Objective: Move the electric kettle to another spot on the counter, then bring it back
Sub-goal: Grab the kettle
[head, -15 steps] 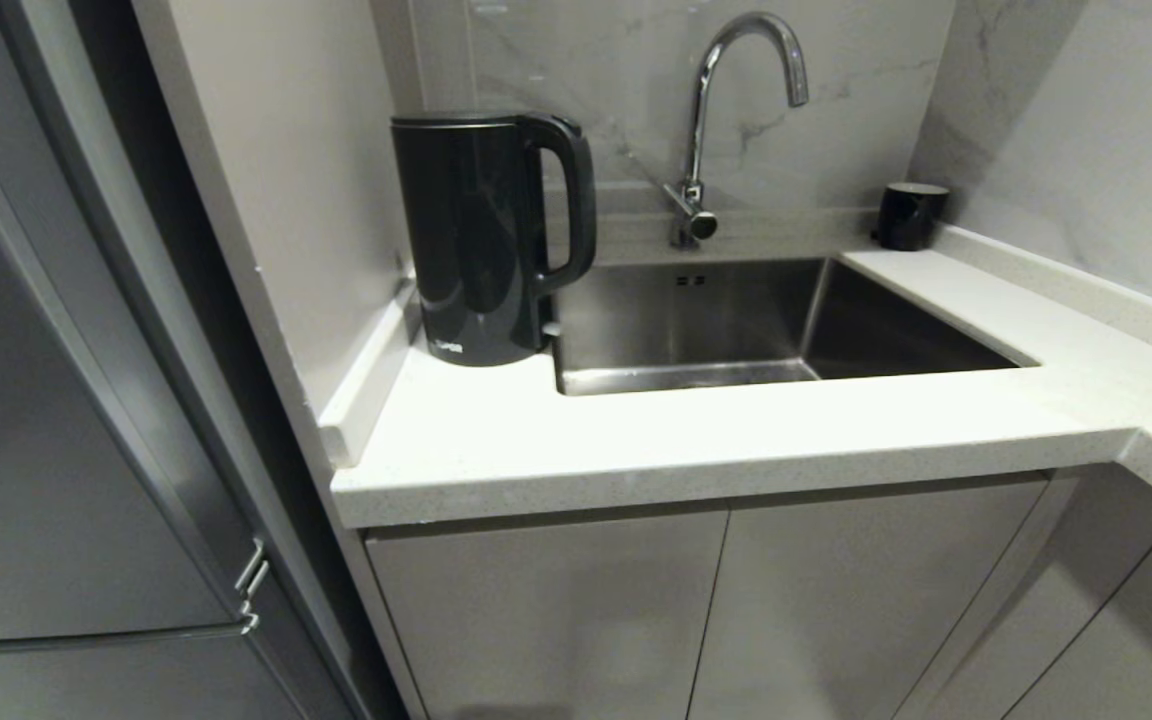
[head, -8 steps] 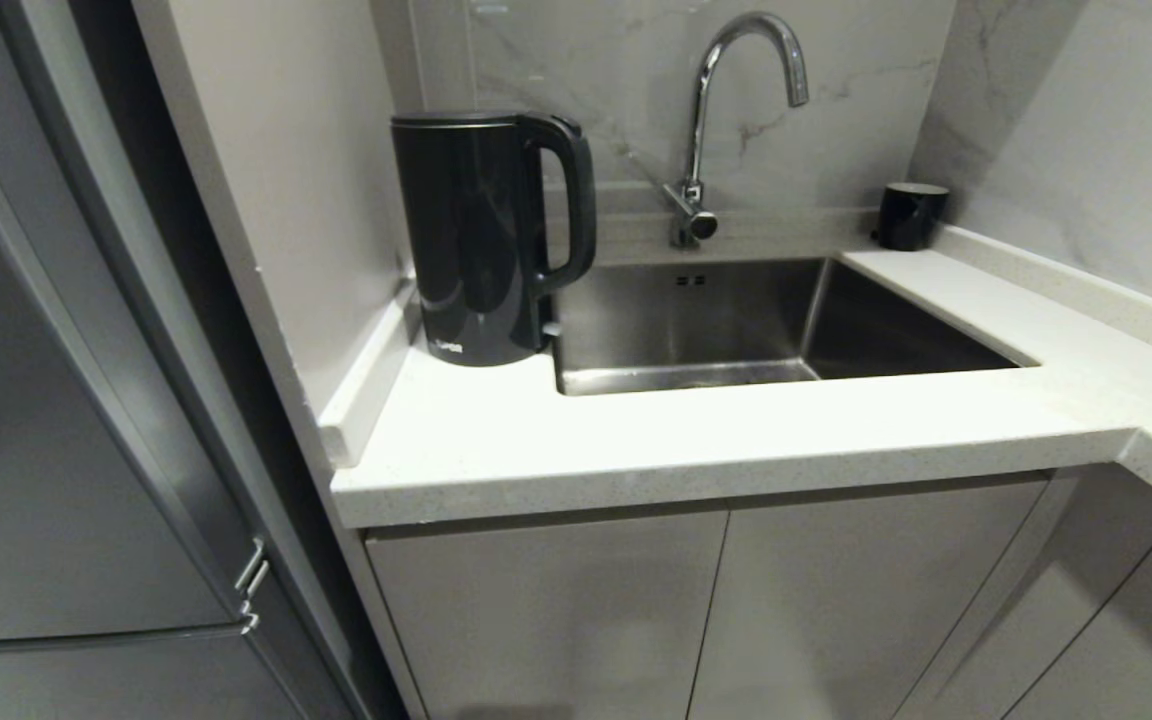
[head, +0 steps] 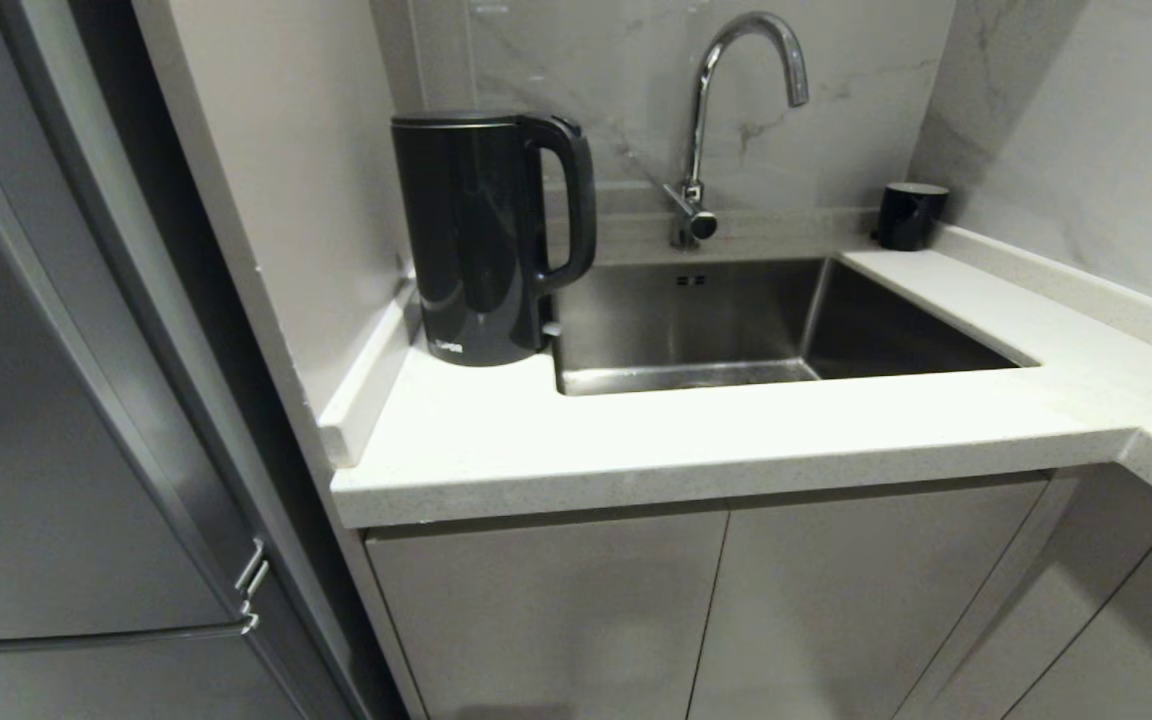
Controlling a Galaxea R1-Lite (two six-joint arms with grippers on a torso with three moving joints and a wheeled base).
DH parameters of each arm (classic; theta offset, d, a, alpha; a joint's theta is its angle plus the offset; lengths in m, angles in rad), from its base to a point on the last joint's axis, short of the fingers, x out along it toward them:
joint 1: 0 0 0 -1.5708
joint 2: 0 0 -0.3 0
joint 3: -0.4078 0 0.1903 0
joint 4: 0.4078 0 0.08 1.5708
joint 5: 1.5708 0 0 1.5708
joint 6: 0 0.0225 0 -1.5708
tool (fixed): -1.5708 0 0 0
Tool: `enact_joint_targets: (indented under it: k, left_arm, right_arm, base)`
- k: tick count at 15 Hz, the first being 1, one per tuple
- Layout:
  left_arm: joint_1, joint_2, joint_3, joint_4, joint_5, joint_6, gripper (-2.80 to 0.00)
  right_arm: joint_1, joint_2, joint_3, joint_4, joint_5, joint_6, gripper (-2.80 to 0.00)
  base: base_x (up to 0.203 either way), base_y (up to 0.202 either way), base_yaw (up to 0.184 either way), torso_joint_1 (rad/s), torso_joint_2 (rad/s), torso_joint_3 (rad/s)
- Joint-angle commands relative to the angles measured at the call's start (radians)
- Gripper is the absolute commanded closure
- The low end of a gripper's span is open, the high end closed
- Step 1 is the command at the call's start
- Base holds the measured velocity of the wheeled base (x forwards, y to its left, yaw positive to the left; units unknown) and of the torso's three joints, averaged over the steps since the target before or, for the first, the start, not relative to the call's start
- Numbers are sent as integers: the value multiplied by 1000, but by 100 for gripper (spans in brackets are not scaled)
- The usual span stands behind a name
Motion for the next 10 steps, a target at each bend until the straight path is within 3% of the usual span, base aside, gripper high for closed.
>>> enact_joint_targets:
  k: [1, 5, 10]
  left_arm:
    - [0, 2, 0, 0, 1, 0, 0]
    - [0, 2, 0, 3, -1, 0, 0]
    - [0, 2, 0, 3, -1, 0, 0]
  right_arm:
    - [0, 0, 0, 0, 0, 0, 0]
    - [0, 0, 0, 0, 0, -1, 0]
    - [0, 0, 0, 0, 0, -1, 0]
  base:
    - [0, 0, 0, 0, 0, 0]
    - [0, 0, 0, 7, -89, -85]
    - [0, 0, 0, 45, -415, -361]
